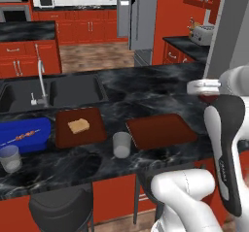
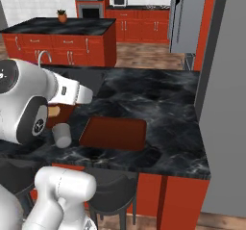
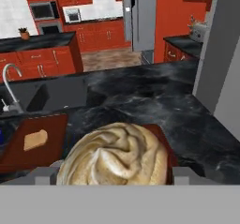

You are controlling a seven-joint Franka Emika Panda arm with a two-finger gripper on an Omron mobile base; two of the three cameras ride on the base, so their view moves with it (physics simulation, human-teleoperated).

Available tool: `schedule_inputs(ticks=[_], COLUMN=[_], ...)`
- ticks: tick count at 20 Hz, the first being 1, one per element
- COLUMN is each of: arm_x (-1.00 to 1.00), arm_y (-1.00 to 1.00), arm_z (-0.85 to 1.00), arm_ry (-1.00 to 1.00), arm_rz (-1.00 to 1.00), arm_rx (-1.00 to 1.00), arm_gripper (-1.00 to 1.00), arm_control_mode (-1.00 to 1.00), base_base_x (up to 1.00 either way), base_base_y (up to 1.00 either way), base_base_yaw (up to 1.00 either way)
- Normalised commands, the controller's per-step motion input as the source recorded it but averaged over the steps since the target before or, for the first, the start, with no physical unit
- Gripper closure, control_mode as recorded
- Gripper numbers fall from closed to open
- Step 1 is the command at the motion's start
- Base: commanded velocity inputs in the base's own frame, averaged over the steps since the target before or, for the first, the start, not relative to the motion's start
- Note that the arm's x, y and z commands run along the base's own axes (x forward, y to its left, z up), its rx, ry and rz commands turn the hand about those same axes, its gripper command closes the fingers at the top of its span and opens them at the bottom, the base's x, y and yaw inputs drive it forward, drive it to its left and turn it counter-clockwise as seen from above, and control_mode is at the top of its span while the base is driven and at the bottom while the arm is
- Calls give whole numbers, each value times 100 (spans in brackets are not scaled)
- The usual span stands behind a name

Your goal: Take the donut and cupcake from the fridge and place them on the empty tray on the dining counter.

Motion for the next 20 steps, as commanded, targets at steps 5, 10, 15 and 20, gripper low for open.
schedule_inputs(ticks=[5, 10, 15, 20], arm_x=[54, 33, 33, 62], arm_y=[0, 0, 0, 1], arm_z=[-54, -58, -60, -38], arm_ry=[34, 8, 0, 9], arm_rz=[2, 0, 2, 0], arm_rx=[0, 11, 16, -2], arm_gripper=[100, 100, 100, 100], arm_control_mode=[-100, -100, -100, -100], base_base_x=[0, 0, 0, 0], base_base_y=[0, 0, 0, 0], base_base_yaw=[0, 0, 0, 0])
